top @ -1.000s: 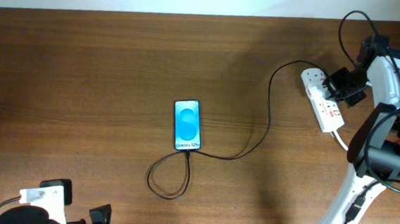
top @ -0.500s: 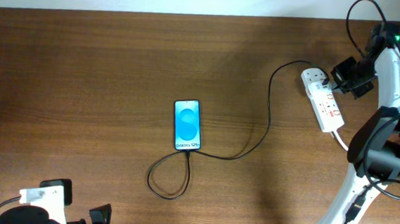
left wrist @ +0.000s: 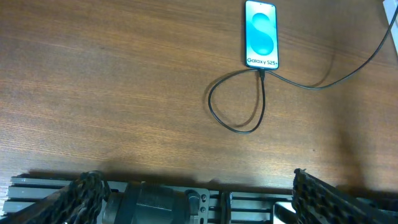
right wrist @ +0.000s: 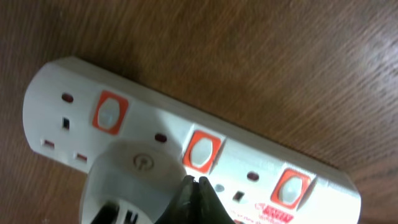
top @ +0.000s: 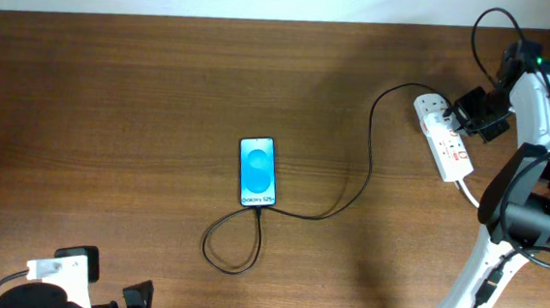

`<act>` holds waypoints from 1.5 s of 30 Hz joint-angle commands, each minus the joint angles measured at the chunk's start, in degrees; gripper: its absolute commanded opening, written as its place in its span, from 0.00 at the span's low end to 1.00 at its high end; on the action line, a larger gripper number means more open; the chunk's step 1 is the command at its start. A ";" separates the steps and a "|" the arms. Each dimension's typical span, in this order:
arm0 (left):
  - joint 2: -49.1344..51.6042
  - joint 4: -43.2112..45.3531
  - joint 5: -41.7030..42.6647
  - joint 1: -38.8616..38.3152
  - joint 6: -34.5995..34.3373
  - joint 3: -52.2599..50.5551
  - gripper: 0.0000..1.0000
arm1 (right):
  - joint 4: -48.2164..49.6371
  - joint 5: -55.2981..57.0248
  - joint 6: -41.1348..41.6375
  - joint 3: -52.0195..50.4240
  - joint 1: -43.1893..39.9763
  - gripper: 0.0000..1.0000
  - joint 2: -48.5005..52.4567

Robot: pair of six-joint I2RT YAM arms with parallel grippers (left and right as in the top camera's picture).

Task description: Plug charger to phone and switch on socket

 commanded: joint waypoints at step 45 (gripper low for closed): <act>-0.11 -0.02 -0.42 -0.02 0.46 0.35 0.99 | -27.98 5.40 -17.38 -2.56 3.06 0.04 -55.17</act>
